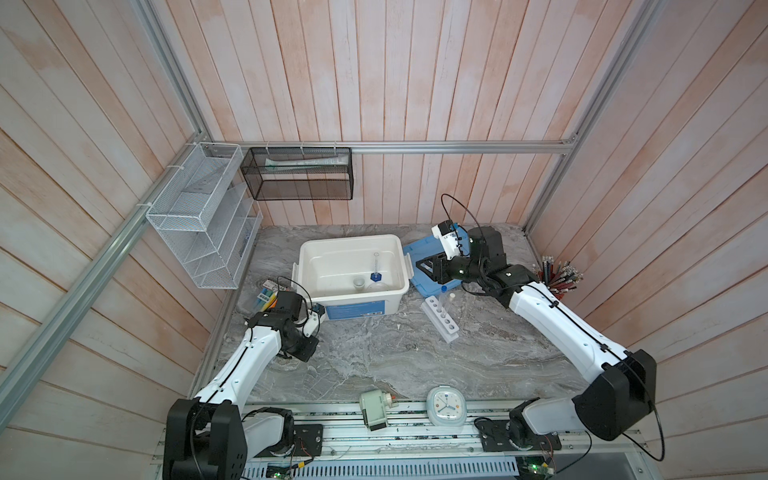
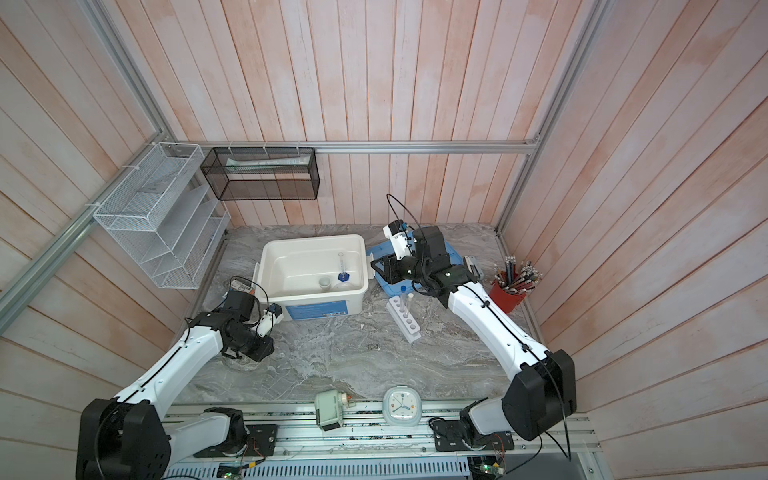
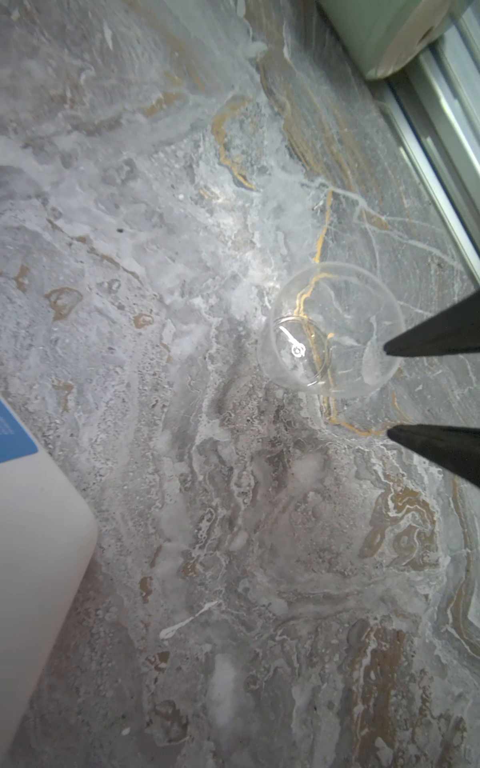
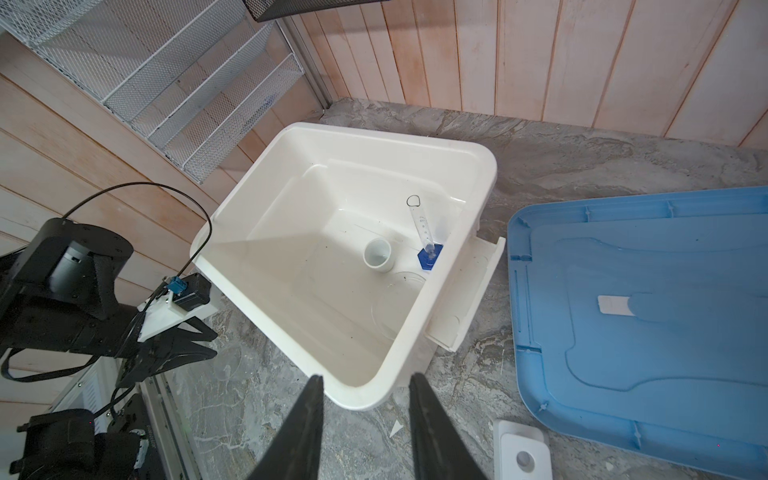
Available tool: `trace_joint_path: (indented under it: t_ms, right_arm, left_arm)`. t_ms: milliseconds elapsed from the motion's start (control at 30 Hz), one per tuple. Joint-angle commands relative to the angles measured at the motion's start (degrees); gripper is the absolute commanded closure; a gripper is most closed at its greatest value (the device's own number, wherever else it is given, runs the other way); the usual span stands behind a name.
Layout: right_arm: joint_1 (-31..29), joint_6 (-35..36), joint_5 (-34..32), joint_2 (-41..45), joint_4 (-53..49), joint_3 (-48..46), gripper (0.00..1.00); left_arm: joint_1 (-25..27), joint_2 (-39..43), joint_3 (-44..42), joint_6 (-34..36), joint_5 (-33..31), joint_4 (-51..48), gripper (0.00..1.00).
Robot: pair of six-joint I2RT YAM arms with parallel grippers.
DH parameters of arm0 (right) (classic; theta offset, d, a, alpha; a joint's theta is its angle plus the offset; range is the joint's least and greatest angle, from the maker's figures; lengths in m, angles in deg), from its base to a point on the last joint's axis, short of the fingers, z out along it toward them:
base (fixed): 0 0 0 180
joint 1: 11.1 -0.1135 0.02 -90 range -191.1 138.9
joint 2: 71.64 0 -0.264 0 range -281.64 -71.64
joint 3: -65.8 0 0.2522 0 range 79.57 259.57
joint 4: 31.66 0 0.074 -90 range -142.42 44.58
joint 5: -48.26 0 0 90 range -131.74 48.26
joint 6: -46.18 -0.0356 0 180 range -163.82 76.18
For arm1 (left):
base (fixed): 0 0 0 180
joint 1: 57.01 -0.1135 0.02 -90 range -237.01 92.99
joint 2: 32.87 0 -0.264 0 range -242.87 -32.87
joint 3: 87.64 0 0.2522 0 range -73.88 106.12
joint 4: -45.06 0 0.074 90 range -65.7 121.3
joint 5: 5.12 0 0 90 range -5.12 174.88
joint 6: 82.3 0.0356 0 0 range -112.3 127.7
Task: Organize the chemistry lab equipment
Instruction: 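Raise the right gripper from the bin while the left reaches toward another glass dish, then lower the left gripper and grasp the rim of the second clear glass dish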
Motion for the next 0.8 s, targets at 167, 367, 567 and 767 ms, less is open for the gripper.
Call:
trace_joint_path:
  t_ms: [167, 367, 567, 767]
  right_arm:
    - [0.40, -1.12, 2.66, 0.26, 2.12, -1.35, 0.64]
    - [0.55, -1.26, 2.70, 0.51, 2.76, -2.22, 0.64]
    - [0.77, -1.47, 2.75, 0.02, 3.11, -2.33, 0.64]
    - [0.84, -1.75, 3.09, 0.02, 3.36, -2.34, 0.64]
  left_arm:
    - [1.28, -3.15, 1.64, -1.51, -1.86, 1.00, 0.77]
    - [2.23, -5.31, 2.10, -2.15, -2.69, 1.76, 0.77]
    - [2.77, -6.70, 2.94, -2.33, -2.51, 1.58, 0.81]
    - [3.27, -7.06, 2.77, -2.24, -2.42, 1.93, 0.88]
